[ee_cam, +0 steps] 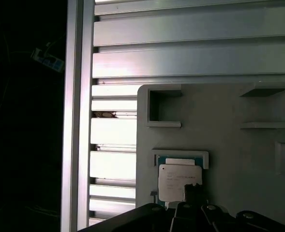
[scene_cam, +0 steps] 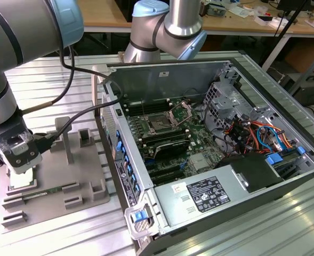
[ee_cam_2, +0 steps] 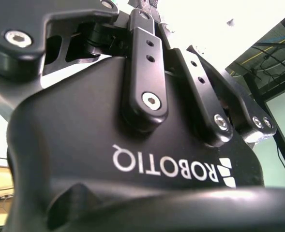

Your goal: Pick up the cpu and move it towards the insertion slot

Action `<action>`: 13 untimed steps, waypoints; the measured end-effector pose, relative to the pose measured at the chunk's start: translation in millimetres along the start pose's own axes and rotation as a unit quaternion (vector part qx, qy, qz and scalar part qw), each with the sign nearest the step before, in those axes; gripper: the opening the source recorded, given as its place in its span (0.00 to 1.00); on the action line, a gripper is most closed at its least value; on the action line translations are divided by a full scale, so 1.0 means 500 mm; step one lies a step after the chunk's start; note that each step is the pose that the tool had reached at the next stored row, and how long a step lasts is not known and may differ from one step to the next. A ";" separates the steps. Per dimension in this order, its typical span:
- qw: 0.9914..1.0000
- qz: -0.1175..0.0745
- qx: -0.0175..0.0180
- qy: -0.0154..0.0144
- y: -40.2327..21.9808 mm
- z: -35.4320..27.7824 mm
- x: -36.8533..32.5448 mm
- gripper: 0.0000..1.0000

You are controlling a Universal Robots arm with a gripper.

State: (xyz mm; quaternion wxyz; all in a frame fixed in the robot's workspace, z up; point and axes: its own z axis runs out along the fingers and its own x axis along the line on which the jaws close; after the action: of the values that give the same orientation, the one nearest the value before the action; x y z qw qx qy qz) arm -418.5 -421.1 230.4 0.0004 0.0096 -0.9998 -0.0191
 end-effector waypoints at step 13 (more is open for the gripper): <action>1.000 0.000 0.000 0.000 -0.001 0.010 0.006 0.11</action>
State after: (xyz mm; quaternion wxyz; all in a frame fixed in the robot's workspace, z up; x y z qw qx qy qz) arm -421.5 -421.5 225.5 0.0004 0.0095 -0.9998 -0.0191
